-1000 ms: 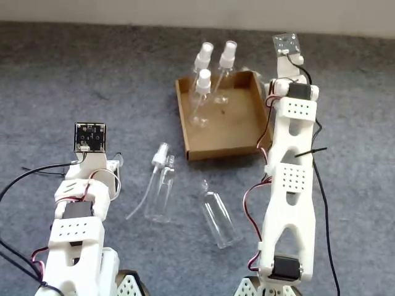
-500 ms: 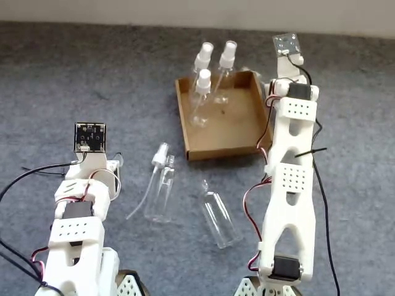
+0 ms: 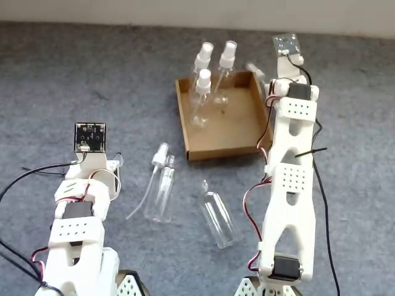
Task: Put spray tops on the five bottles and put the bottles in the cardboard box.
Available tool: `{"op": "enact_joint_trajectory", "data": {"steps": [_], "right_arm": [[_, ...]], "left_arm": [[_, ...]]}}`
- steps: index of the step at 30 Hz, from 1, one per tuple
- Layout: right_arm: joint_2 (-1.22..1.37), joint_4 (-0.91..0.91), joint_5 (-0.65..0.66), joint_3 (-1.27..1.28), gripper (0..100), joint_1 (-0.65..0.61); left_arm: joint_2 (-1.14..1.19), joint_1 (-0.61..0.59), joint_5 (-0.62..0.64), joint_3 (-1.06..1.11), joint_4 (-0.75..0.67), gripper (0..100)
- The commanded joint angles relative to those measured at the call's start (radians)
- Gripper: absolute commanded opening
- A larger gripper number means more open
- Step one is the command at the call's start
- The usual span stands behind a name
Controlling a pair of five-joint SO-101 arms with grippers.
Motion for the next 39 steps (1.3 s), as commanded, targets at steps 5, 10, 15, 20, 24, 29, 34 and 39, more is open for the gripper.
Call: {"op": "enact_joint_trajectory", "data": {"steps": [5, 10, 15, 20, 24, 29, 34, 39], "right_arm": [[-0.018, -0.005, -0.003, -0.048, 0.4, 0.044], [-0.016, -0.013, -0.002, -0.045, 0.6, 0.058], [-0.016, -0.013, -0.002, -0.044, 0.7, 0.058], [-0.016, -0.013, -0.005, -0.048, 5.7, 0.058], [-0.016, -0.012, -0.003, -0.051, 8.0, 0.058], [-0.016, -0.013, -0.003, -0.045, 8.0, 0.056], [-0.016, -0.013, -0.003, -0.044, 1.9, 0.058], [-0.016, -0.013, -0.002, -0.042, 0.5, 0.058]], "left_arm": [[-0.010, 0.015, 0.008, -0.005, -0.015, 17], [-0.010, 0.015, 0.008, -0.005, -0.015, 17], [-0.010, 0.015, 0.008, -0.005, -0.015, 17], [-0.010, 0.015, 0.008, -0.005, -0.015, 17], [-0.010, 0.015, 0.008, -0.005, -0.015, 17], [-0.010, 0.015, 0.008, -0.005, -0.015, 17], [-0.010, 0.015, 0.008, -0.005, -0.015, 17], [-0.010, 0.015, 0.008, -0.005, -0.015, 17]]}}
